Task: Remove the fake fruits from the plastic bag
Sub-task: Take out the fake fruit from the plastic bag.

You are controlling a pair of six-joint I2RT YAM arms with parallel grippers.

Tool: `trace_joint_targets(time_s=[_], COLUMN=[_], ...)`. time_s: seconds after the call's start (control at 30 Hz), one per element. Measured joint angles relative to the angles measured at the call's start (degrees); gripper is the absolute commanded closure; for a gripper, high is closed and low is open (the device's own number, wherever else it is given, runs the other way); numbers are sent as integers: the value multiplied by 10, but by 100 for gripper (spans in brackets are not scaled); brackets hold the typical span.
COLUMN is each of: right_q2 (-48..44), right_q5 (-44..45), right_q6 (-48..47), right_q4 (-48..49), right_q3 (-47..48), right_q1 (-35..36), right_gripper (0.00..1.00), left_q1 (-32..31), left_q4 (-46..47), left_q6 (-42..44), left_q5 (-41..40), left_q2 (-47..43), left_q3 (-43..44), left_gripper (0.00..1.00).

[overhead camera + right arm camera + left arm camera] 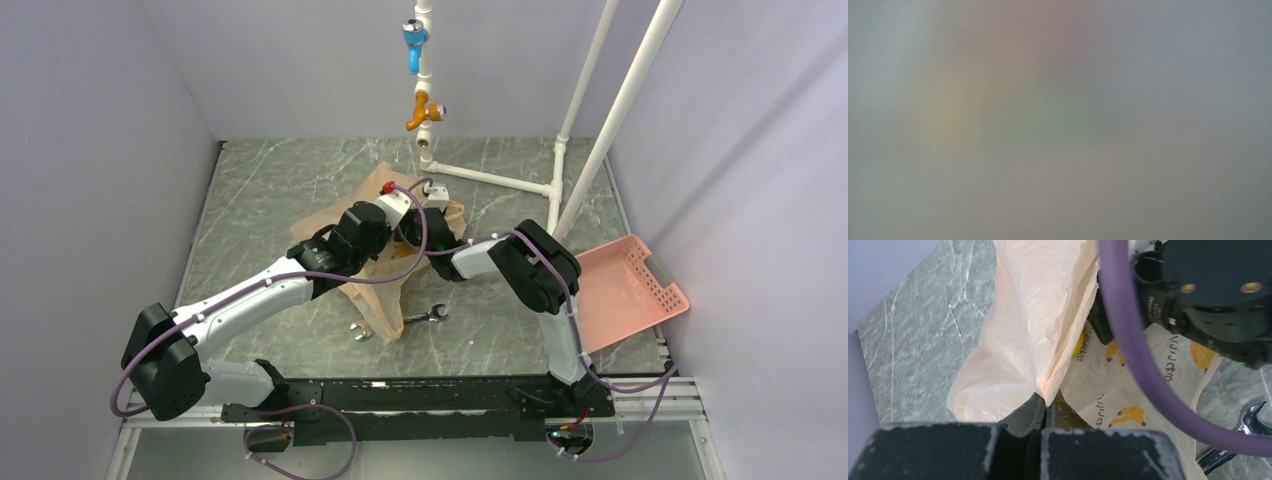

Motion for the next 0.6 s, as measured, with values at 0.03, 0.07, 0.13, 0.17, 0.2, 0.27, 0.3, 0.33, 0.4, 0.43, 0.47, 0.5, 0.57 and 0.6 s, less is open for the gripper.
trace_joint_targets(time_s=[0.03, 0.07, 0.13, 0.17, 0.2, 0.27, 0.3, 0.33, 0.4, 0.43, 0.47, 0.5, 0.57, 0.6], right_q2=[-7, -16, -41, -56, -68, -106, -120, -137, -168, -182, -195, -208, -233, -244], right_q5=[-6, -16, -38, -49, -61, -86, -95, -107, -133, -147, -163, -179, -199, -205], right_q6=[-9, -16, -28, -31, -34, -38, -38, -38, -37, -35, -33, -32, -28, -27], right_q4=[10, 18, 24, 27, 29, 33, 33, 33, 32, 32, 31, 27, 9, -1], right_q3=[-14, -28, -60, -74, -86, -114, -122, -130, -141, -145, -150, -154, -162, -166], right_q1=[-1, -1, -1, 0, 0, 3, 5, 8, 13, 16, 18, 21, 29, 33], right_gripper=[60, 62, 68, 71, 73, 78, 79, 81, 86, 91, 94, 96, 100, 100], left_q1=[0, 0, 0, 0, 0, 0, 0, 0, 0, 0, 0, 0, 0, 0], left_q4=[0, 0, -1, -1, -2, -5, -5, -5, -5, -4, -4, -5, -4, -4], left_q6=[0, 0, 0, 0, 0, 0, 0, 0, 1, 1, 1, 1, 2, 4], left_q5=[0, 0, -1, -2, -2, -2, -2, -4, -7, -7, -8, -10, -15, -19], left_q2=[0, 0, 0, 0, 0, 0, 0, 1, 1, 1, 1, 1, 1, 1], left_q3=[0, 0, 0, 0, 0, 1, 1, 2, 3, 3, 3, 3, 3, 3], left_gripper=[100, 100, 100, 100, 100, 100, 100, 100, 100, 100, 100, 100, 100, 100])
